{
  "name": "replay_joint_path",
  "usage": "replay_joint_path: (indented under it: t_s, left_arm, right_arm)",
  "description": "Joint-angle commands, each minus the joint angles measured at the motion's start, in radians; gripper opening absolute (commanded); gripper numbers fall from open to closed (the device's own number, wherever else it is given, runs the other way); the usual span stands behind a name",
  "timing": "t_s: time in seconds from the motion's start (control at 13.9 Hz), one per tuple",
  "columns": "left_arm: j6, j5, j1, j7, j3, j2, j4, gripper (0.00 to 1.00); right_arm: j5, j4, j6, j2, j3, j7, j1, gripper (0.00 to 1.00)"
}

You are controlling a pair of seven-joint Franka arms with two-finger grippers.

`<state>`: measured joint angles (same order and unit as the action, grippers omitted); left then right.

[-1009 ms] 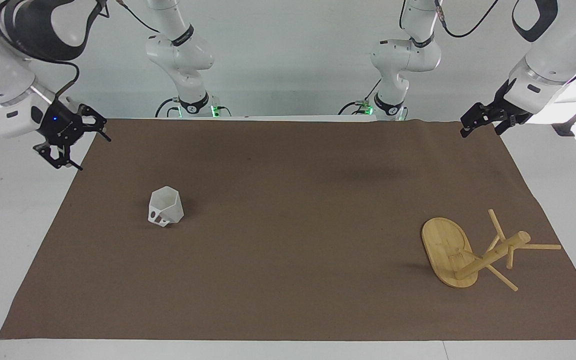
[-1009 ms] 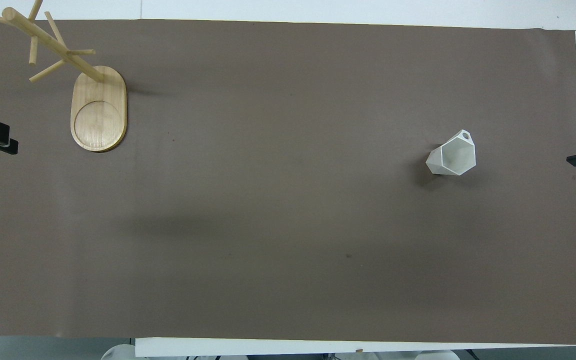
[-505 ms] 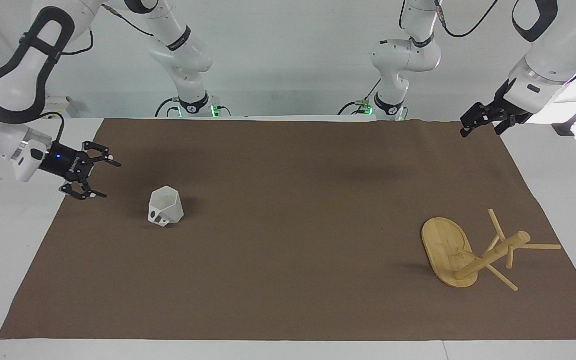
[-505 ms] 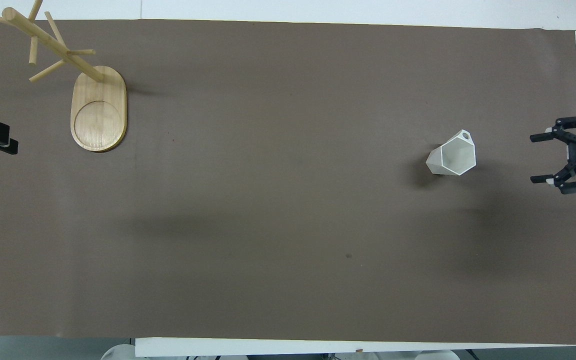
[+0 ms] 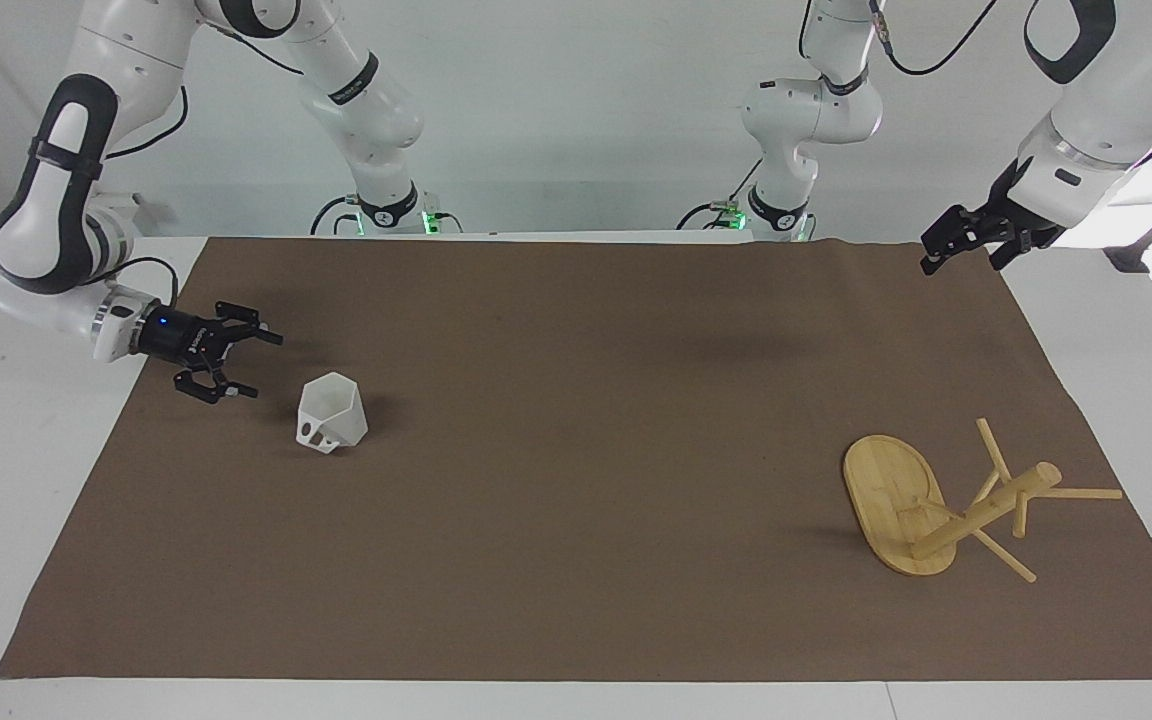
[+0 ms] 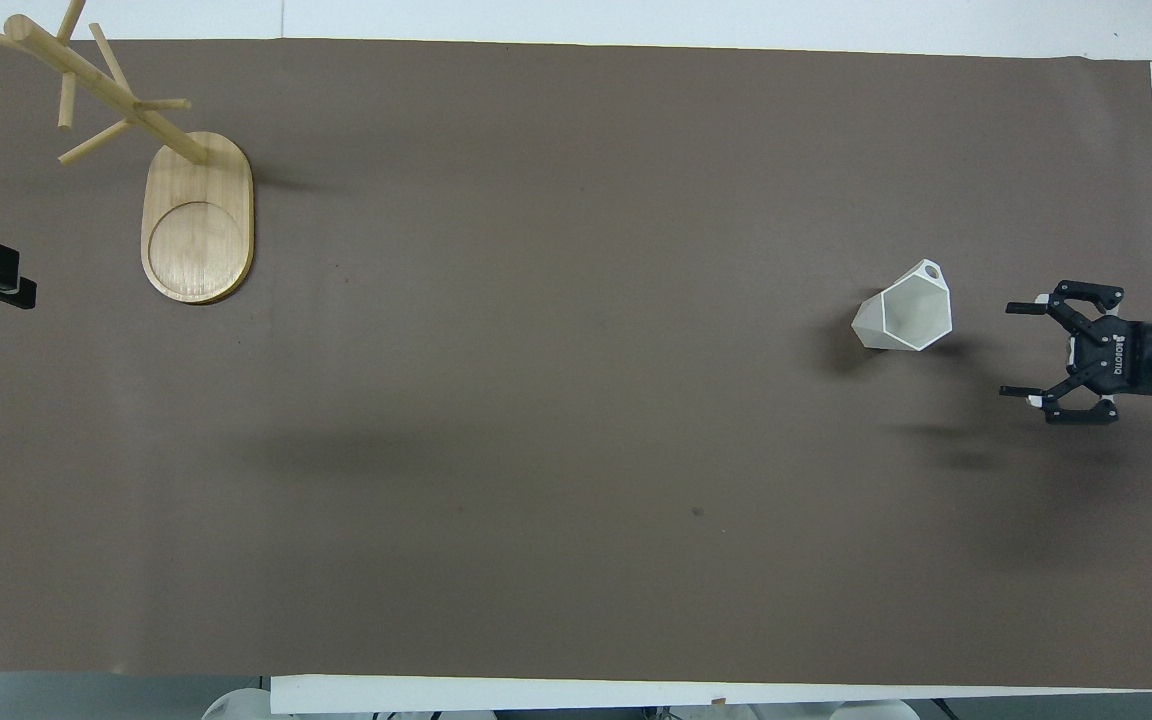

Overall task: Hang cup on rack
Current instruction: 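Open the right gripper and move it toward the white hexagonal cup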

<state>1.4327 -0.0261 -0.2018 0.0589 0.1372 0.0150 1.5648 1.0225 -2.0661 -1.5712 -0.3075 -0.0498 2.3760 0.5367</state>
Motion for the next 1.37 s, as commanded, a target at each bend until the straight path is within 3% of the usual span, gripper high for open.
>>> replay_joint_path:
  t_s: [0.0,0.36,1.3]
  left_arm:
    - [0.023,0.018,-0.001,0.013,-0.004,0.031,0.04,1.0]
    - [0.023,0.018,-0.001,0.013,-0.004,0.031,0.04,1.0]
    - [0.023,0.018,-0.001,0.013,-0.004,0.031,0.04,1.0]
  right_arm:
    - [0.042,-0.04,0.013,-0.01,0.008,0.043,0.025,1.0]
    - [0.08,-0.144,-0.062,0.01,0.01,0.095,0.029,1.0]
    - [0.206,-0.169,-0.178,0.008,0.01,0.095,-0.084,1.0]
